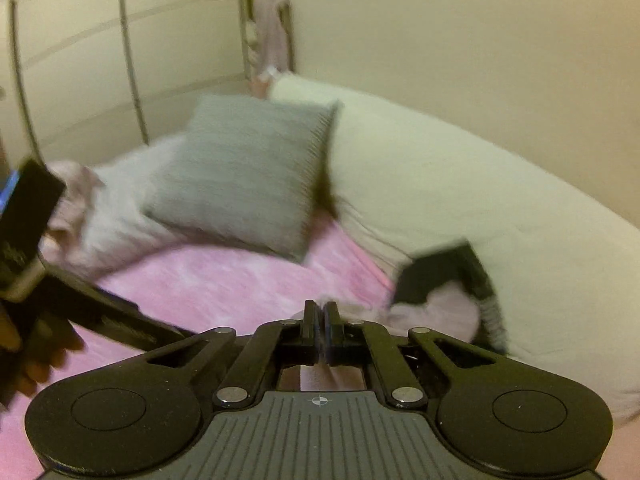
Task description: Organize objects
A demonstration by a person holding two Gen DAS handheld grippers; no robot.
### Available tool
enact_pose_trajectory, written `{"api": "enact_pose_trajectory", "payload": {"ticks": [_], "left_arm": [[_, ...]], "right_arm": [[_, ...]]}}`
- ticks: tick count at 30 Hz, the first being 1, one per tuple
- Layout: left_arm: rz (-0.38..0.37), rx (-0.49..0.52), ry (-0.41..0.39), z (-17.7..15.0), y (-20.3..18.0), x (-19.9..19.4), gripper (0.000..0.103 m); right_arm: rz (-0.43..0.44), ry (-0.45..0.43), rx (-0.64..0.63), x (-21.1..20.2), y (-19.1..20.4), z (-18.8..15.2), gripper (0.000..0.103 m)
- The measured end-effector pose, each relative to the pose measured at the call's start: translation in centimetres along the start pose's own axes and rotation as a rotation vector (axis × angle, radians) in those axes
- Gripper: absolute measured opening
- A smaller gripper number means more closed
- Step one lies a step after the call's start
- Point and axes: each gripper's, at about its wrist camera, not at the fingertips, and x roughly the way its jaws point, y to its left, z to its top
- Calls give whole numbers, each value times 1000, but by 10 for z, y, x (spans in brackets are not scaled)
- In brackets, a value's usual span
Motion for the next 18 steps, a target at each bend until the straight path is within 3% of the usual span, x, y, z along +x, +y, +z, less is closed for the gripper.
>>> {"api": "enact_pose_trajectory", "payload": {"ticks": [4,8,18], "left_arm": [[43,-81,-73,-33,40,-62,93],[121,-199,-145,-92,94,-138,93],[419,-460,-308,-311,221,-352,93]], "right_arm": [[102,-74,-80,-32,63,22,0],[226,-118,-132,-52,137,35,0],[623,-218,-197,-124,365,35,0]]}}
